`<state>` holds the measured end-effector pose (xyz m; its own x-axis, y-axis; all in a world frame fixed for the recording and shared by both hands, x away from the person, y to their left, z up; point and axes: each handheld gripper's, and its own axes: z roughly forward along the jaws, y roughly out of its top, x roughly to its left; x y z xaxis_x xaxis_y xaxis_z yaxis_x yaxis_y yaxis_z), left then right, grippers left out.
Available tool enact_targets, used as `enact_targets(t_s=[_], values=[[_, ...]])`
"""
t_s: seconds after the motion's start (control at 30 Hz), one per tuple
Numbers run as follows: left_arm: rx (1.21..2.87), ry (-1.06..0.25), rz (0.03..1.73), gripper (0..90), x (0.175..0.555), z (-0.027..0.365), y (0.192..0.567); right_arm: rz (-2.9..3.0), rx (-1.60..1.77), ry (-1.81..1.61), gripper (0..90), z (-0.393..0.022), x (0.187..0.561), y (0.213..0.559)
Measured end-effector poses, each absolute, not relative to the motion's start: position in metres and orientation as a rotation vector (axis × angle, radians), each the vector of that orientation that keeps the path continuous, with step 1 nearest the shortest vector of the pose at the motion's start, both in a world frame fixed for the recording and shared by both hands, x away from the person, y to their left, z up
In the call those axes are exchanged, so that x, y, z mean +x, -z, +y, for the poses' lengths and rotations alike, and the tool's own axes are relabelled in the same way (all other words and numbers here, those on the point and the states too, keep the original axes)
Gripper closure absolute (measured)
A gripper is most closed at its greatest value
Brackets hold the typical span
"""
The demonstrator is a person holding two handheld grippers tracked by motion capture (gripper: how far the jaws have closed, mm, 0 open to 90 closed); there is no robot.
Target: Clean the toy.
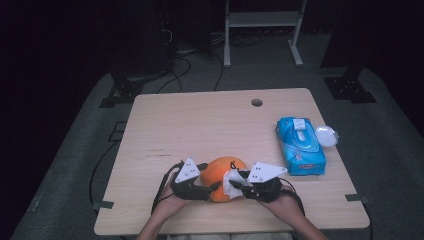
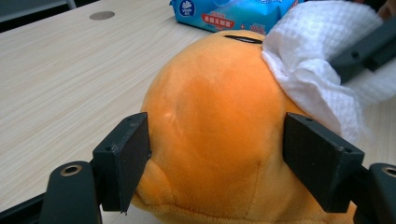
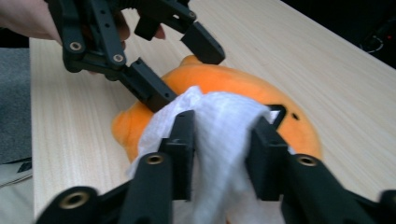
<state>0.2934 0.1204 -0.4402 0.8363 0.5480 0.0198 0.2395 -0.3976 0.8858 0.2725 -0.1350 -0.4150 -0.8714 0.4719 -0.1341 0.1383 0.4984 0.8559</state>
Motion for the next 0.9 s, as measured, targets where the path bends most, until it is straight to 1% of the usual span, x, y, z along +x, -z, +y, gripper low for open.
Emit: enact_targets(t_s=[0.1,0.23,0.33,0.37,0.4,0.43,0.47,0.53,0.57,0.6,0.63,0.73,0.9], values=[[2.003,-0.375,0.579,24.4,0.295,0.119,0.441,2.387,0.493,-1.317,58.0,-0.13,0.272,0.421],[2.007,-0.357,0.579,25.0,0.297,0.118,0.442,2.36,0.447,-1.257,58.4,-0.123,0.272,0.426],[2.009,-0.329,0.575,24.5,0.299,0.122,0.441,2.337,0.452,-1.224,64.1,-0.12,0.271,0.43],[1.999,-0.324,0.582,22.6,0.299,0.124,0.439,2.334,0.451,-1.208,66.2,-0.119,0.271,0.431],[1.99,-0.315,0.587,22.6,0.297,0.125,0.436,2.334,0.451,-1.208,66.2,-0.119,0.271,0.431],[1.986,-0.308,0.584,20.2,0.295,0.125,0.434,2.328,0.456,-1.201,67.9,-0.119,0.271,0.43],[1.992,-0.312,0.565,19.2,0.292,0.124,0.432,2.329,0.485,-1.202,71.3,-0.119,0.273,0.43],[2.035,-0.329,0.534,19.2,0.286,0.119,0.433,2.329,0.498,-1.205,72.6,-0.119,0.273,0.43],[2.065,-0.361,0.515,20.4,0.285,0.116,0.435,2.333,0.508,-1.205,74.7,-0.12,0.273,0.431],[2.08,-0.383,0.504,20.4,0.284,0.114,0.437,2.333,0.508,-1.205,74.7,-0.12,0.273,0.431],[2.071,-0.379,0.513,21.8,0.285,0.113,0.437,2.325,0.492,-1.176,77.4,-0.121,0.273,0.429],[2.05,-0.365,0.524,22.9,0.288,0.116,0.438,2.305,0.525,-1.177,79.7,-0.128,0.275,0.426],[2.015,-0.366,0.549,23.3,0.292,0.12,0.44,2.292,0.603,-1.205,80.1,-0.138,0.281,0.425]])
